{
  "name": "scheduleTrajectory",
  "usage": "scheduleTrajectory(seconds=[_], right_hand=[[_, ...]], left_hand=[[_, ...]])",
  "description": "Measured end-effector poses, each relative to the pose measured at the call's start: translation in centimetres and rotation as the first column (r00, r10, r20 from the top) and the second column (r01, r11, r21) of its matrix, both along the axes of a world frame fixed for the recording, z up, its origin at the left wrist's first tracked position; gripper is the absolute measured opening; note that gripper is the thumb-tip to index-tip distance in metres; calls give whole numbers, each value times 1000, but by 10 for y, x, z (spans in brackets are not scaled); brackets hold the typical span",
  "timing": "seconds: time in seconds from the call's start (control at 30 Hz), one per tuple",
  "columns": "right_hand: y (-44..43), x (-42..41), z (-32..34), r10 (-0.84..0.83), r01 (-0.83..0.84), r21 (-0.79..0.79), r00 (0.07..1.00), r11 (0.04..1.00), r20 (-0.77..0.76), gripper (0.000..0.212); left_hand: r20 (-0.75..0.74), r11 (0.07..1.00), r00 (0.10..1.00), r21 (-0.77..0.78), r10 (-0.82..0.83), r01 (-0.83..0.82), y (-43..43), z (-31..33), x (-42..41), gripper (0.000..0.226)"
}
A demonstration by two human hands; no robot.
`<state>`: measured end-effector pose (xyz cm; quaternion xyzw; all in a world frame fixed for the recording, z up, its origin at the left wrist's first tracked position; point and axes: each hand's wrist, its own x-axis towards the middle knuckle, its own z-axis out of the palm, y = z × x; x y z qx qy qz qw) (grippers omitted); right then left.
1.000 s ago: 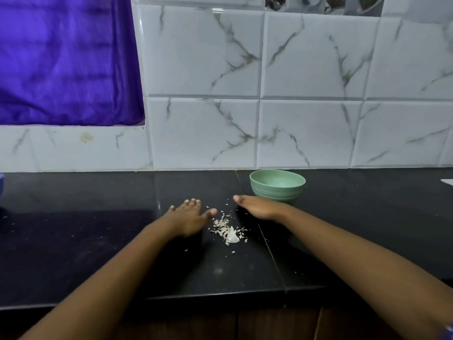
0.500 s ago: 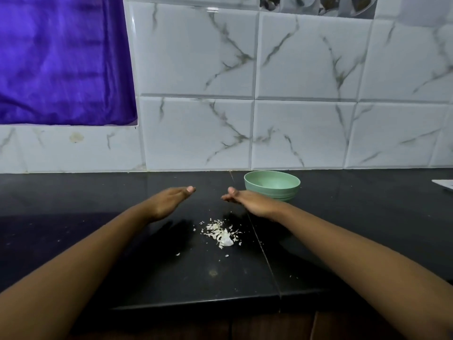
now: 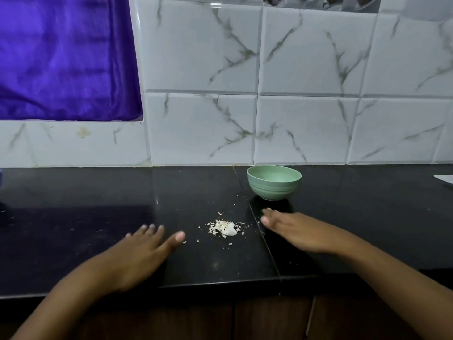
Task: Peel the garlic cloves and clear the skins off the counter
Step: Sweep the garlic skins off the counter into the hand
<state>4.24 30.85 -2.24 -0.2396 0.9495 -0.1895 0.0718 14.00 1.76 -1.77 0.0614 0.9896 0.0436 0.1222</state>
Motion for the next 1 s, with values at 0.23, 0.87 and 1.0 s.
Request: scheduleTrajectory(seconds=[0.23, 0.87, 1.0], right_hand=[[-39, 16, -14, 68, -69, 24, 996, 997, 53, 58], [-54, 20, -12, 209, -223, -33, 947, 974, -245, 36], [-53, 13, 7, 73, -106, -155, 976, 982, -204, 48]], left_hand=[[-167, 952, 984, 307, 56, -3, 67, -28, -17, 82], [609, -611, 614, 252, -502, -750, 126, -103, 19, 59], [596, -612, 595, 208, -539, -763, 119, -94, 14, 62]])
